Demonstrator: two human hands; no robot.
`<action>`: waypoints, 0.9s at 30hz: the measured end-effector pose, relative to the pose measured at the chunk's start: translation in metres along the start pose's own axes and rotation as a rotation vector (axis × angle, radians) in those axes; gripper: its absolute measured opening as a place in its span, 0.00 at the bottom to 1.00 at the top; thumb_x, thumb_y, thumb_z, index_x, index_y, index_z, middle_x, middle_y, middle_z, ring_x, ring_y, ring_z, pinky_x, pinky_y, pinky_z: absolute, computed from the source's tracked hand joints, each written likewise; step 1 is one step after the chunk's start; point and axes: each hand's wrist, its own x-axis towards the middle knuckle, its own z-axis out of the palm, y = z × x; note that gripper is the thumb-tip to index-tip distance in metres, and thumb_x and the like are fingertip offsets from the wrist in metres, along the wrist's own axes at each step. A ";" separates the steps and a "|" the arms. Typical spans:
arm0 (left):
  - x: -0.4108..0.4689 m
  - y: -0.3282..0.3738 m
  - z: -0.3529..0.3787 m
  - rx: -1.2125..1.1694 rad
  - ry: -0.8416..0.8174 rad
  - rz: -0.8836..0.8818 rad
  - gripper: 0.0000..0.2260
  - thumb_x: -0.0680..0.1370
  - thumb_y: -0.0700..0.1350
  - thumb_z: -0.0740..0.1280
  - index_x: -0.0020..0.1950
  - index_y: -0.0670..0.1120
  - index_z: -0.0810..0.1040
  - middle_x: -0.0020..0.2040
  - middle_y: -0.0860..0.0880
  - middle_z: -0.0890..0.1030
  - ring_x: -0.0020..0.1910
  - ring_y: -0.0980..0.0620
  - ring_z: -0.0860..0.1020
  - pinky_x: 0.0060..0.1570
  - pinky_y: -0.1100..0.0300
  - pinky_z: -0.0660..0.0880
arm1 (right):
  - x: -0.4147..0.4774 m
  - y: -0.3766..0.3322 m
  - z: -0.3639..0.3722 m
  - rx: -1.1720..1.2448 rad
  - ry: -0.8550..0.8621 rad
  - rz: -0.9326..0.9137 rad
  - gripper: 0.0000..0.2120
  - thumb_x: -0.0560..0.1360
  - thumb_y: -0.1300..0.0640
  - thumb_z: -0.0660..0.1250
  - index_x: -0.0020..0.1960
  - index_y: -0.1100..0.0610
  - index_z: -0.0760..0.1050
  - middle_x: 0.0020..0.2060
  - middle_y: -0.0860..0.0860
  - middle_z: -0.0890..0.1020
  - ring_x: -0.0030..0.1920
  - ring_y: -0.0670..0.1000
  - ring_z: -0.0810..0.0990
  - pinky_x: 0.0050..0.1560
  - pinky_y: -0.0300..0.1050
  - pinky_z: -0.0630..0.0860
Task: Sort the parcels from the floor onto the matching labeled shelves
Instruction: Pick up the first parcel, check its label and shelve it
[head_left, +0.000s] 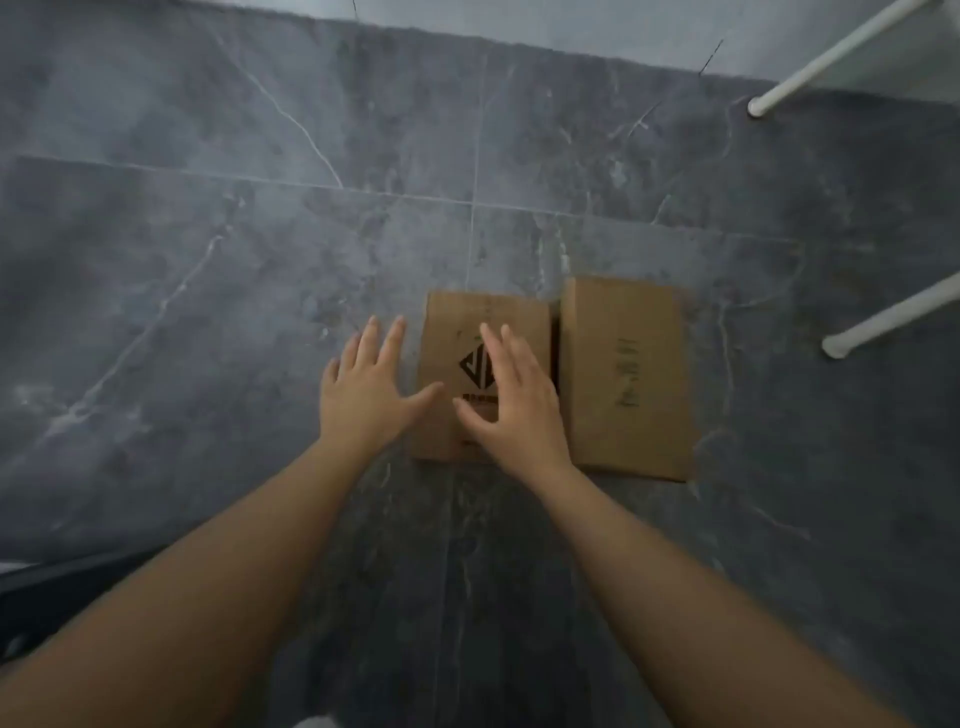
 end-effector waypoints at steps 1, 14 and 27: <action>0.010 -0.001 0.016 -0.155 0.006 -0.039 0.39 0.73 0.64 0.61 0.77 0.53 0.47 0.78 0.47 0.51 0.76 0.46 0.53 0.72 0.45 0.55 | 0.010 0.009 0.010 0.005 0.043 0.013 0.36 0.75 0.44 0.62 0.76 0.47 0.46 0.77 0.49 0.48 0.77 0.49 0.44 0.73 0.48 0.45; 0.044 0.027 0.065 -1.076 -0.087 -0.342 0.28 0.69 0.57 0.71 0.65 0.47 0.71 0.55 0.48 0.79 0.52 0.49 0.79 0.53 0.53 0.77 | 0.036 0.070 0.018 0.321 0.244 0.280 0.50 0.67 0.41 0.72 0.76 0.53 0.45 0.76 0.52 0.54 0.76 0.50 0.51 0.75 0.52 0.53; -0.007 0.023 -0.007 -1.265 -0.195 -0.258 0.32 0.71 0.53 0.71 0.71 0.52 0.62 0.60 0.47 0.78 0.53 0.49 0.80 0.47 0.53 0.79 | -0.002 -0.004 -0.027 0.657 0.230 0.266 0.46 0.69 0.48 0.73 0.76 0.47 0.46 0.73 0.46 0.63 0.69 0.46 0.65 0.65 0.42 0.65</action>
